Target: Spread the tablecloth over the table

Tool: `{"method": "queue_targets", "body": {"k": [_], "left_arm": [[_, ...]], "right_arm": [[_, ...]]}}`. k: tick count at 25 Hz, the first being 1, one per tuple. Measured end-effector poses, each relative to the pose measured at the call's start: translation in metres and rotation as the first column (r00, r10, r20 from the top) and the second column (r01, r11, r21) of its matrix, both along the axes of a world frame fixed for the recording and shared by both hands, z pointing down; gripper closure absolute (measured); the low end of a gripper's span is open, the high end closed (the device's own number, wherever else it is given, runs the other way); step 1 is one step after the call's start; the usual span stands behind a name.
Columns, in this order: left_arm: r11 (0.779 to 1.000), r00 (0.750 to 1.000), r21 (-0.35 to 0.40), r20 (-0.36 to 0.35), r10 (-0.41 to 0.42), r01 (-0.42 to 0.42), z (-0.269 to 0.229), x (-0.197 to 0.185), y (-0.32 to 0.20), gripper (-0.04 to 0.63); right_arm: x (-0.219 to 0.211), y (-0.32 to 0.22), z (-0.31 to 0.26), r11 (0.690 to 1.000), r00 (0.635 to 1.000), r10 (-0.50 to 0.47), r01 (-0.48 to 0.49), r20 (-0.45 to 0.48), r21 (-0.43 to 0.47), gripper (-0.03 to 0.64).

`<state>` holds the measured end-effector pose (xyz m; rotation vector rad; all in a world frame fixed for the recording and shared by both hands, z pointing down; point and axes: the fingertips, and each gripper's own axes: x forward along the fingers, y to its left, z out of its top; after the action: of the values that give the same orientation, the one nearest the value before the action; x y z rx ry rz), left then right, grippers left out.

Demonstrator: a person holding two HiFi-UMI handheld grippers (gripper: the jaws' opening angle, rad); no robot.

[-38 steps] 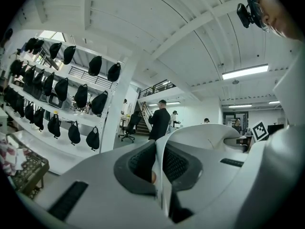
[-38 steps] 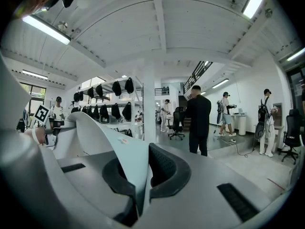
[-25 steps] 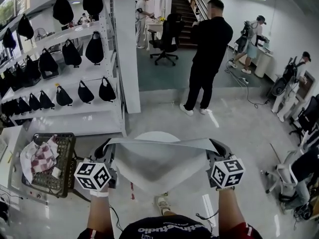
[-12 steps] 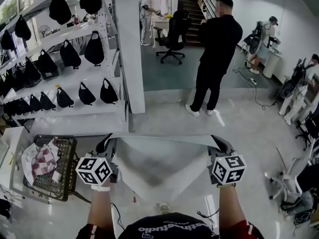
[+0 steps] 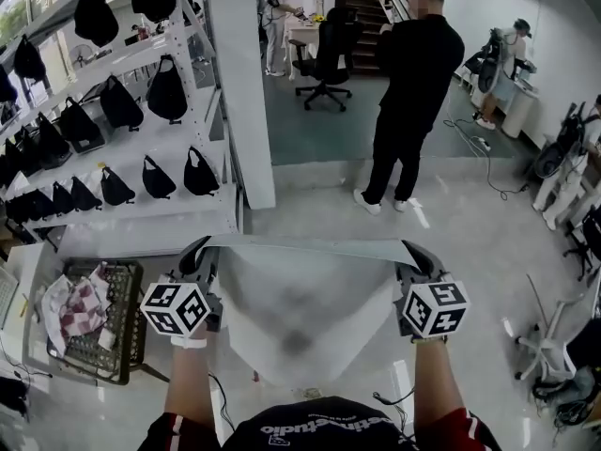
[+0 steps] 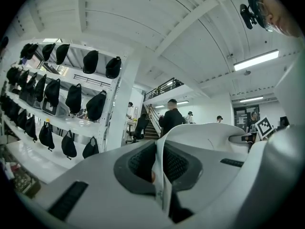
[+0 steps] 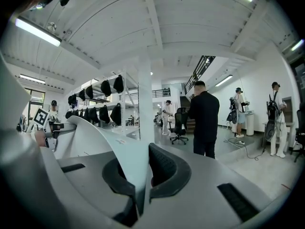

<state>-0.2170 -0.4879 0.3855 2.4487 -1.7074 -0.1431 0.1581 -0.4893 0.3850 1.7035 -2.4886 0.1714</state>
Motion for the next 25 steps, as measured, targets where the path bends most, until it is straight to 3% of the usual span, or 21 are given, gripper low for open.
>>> {"method": "queue_targets", "body": {"k": [13,25], "left_arm": [[0.999,0.999,0.002,-0.005,-0.038,0.038,-0.013,-0.003,-0.068,0.571],[0.995,0.998,0.076,0.012,-0.069,0.068,-0.060,-0.009,-0.144,0.571]], "right_arm": [[-0.002,-0.073,-0.016,1.000,1.000,-0.023,0.024,-0.007,0.007,0.586],[-0.008,-0.157,-0.056,0.997,0.999,-0.037,0.035,0.018,0.073,0.586]]}}
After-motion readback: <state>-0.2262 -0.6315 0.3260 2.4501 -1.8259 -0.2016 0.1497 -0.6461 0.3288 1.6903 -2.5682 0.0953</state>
